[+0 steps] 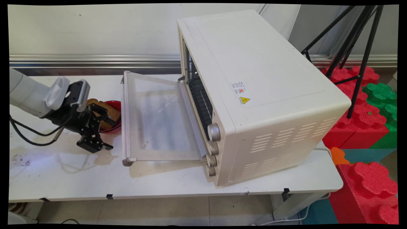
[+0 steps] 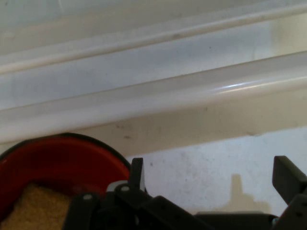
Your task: Close the oven
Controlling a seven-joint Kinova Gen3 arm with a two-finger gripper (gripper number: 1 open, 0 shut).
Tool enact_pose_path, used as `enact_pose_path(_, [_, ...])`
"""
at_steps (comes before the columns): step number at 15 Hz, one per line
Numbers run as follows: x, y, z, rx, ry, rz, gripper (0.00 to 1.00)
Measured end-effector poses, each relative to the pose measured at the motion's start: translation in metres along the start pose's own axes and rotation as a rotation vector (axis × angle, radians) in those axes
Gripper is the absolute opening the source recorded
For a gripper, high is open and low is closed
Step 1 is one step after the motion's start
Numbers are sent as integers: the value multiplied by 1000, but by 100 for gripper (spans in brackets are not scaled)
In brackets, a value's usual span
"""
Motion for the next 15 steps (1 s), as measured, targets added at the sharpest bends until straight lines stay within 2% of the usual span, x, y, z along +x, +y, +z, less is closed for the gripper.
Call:
enact_pose_path(12, [-5, 8, 15, -22, 30, -34, 100])
enact_pose_path(13, [-5, 8, 17, -22, 35, -37, 0])
enact_pose_path(15, [-4, 7, 19, -20, 43, -40, 0])
